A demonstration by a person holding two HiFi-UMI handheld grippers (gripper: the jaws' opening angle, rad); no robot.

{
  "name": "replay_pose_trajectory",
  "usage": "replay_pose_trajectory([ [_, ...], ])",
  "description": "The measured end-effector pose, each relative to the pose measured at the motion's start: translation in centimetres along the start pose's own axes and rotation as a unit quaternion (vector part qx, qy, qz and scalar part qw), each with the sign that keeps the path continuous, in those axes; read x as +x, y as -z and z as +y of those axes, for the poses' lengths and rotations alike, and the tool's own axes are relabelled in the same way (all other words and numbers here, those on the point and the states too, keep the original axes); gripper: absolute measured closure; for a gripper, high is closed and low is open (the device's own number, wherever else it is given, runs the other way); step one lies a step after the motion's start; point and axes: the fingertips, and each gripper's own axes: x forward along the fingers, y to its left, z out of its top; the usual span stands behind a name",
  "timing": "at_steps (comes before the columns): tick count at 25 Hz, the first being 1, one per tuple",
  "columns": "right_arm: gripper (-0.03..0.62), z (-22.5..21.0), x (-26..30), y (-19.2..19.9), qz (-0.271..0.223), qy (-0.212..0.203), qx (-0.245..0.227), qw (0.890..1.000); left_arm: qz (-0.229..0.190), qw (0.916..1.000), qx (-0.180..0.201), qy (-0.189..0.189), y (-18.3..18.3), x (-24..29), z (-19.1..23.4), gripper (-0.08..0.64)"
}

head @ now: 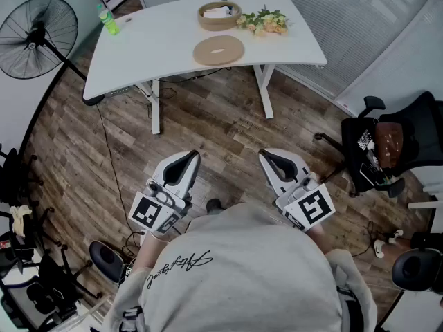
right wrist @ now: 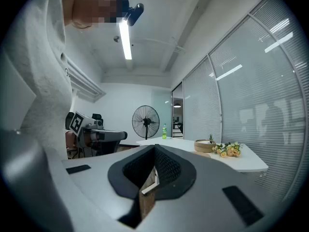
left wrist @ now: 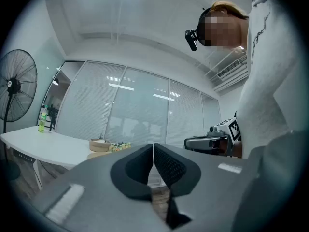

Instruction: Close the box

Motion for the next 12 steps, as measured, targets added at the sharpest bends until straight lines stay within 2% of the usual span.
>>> replay_pose_trajectory([
  [12, 0.591, 0.44, -0.04, 0.27, -0.002, 0.003, 0.000, 1.000, -0.009, 0.9999, 0.007, 0.006, -0.35, 0.40, -0.53, 0.552],
])
